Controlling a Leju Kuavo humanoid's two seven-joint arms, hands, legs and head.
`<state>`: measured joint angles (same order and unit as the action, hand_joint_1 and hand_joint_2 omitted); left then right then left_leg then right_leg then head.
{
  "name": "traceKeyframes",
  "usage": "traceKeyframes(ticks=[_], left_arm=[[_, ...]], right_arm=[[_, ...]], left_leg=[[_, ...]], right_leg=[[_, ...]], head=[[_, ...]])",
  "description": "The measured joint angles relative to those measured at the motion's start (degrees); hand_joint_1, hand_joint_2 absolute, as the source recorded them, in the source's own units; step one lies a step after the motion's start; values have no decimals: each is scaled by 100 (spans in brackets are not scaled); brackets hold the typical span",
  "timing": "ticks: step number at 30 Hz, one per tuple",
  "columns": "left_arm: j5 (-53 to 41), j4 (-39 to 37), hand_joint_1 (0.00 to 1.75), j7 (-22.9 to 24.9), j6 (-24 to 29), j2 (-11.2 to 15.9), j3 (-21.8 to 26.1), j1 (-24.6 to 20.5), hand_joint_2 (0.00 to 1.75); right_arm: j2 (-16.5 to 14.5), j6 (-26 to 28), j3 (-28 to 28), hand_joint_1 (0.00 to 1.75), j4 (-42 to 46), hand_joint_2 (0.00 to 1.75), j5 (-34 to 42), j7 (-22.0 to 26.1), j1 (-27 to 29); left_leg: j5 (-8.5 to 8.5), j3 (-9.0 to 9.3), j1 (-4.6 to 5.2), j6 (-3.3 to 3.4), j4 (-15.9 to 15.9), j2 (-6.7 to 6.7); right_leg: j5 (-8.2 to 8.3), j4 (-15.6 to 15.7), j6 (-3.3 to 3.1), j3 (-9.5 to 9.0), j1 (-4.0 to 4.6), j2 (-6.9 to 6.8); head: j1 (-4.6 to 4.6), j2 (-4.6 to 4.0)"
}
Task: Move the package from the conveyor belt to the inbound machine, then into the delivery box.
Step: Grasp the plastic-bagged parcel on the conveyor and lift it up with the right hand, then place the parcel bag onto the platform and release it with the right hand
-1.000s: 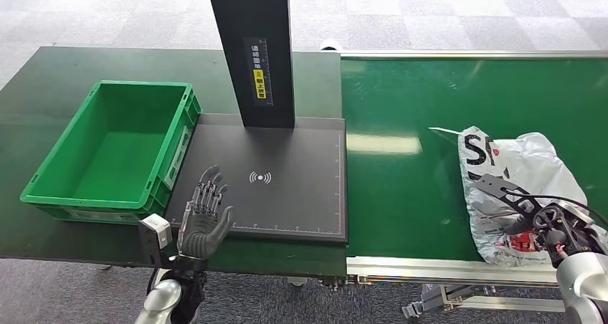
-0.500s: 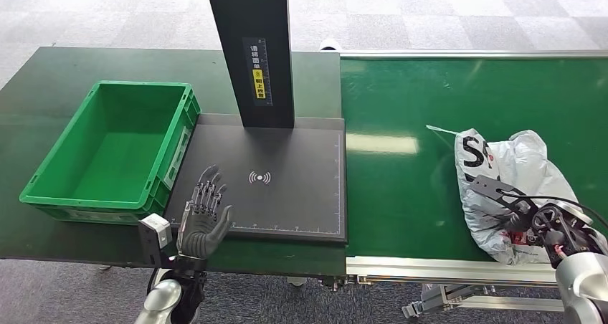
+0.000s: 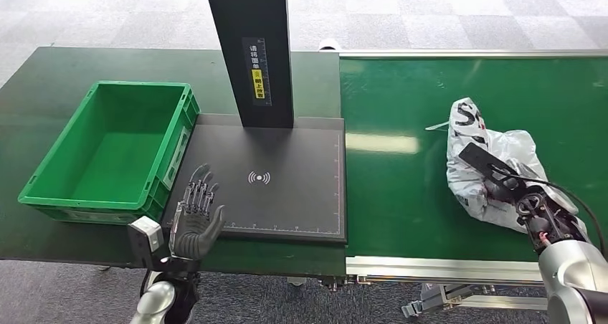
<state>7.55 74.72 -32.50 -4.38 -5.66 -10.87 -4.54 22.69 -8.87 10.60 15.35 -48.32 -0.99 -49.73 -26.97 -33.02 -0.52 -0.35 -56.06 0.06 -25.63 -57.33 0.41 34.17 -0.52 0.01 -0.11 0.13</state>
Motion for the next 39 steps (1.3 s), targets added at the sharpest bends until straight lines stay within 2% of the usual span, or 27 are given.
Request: traceKeyframes(ticks=[6, 8, 10, 13, 18, 22, 27, 33, 39], left_arm=[[-149, 203, 0, -121, 25, -44, 147, 59, 175], [-144, 211, 0, -210, 90, -50, 170, 41, 175], [-130, 210, 0, -277, 143, -54, 181, 17, 175], [-102, 208, 0, -316, 188, -55, 188, -20, 175], [-95, 208, 0, -527, 548, -57, 210, -64, 175], [-47, 208, 0, -626, 738, -60, 242, -134, 175], [69, 211, 0, -722, 1024, -119, 285, -216, 175], [108, 199, 0, -754, 1110, -178, 297, -370, 175], [115, 85, 0, -756, 1114, -219, 230, -601, 175]], right_arm=[[-202, 1684, -170, 175, 488, 175, 201, 1775, -211], [-257, 2168, -181, 175, 859, 175, 284, 2180, -143], [-299, 2445, -178, 175, 1326, 175, 383, 2367, 8], [-333, 2524, -169, 175, 1891, 175, 478, 2385, 230], [-380, 2844, -62, 175, 2858, 175, 377, 2725, 730], [-497, 3094, 346, 175, 3980, 175, -221, 2576, 1271], [-638, 3163, 1078, 175, 4789, 175, -748, 2488, 1560], [-745, 2896, 2154, 175, 4919, 175, -1197, 2405, 1588], [-1010, 2287, 3201, 175, 4250, 175, -1143, 2424, 1233]], left_leg=[[2, 1, -1, -1, 0, -9], [2, 3, -2, -1, 0, -8], [2, 3, -2, -1, -1, -9], [1, 3, -1, -1, 0, -9], [1, 3, -1, -1, 0, -9], [1, 4, -3, -1, 1, -6], [2, 7, -5, -2, 2, -4], [2, 6, -3, -2, 2, -5], [2, 9, -4, -2, 1, -5]], right_leg=[[0, 0, 0, 0, 1, -9], [0, 0, 0, 0, 2, -9], [-1, 0, 0, 0, 2, -9], [-1, 0, 0, 0, 1, -9], [-1, 0, 0, -1, 1, -8], [-1, 0, -1, 0, 4, -5], [-2, 0, -3, -1, 7, -3], [-2, 0, -2, -4, 5, -4], [-2, 0, -2, -3, 5, -3]], head=[[1, 0], [2, 0], [1, 0], [1, 0], [1, 0], [-1, 0], [1, 0], [3, 0], [1, 0]])
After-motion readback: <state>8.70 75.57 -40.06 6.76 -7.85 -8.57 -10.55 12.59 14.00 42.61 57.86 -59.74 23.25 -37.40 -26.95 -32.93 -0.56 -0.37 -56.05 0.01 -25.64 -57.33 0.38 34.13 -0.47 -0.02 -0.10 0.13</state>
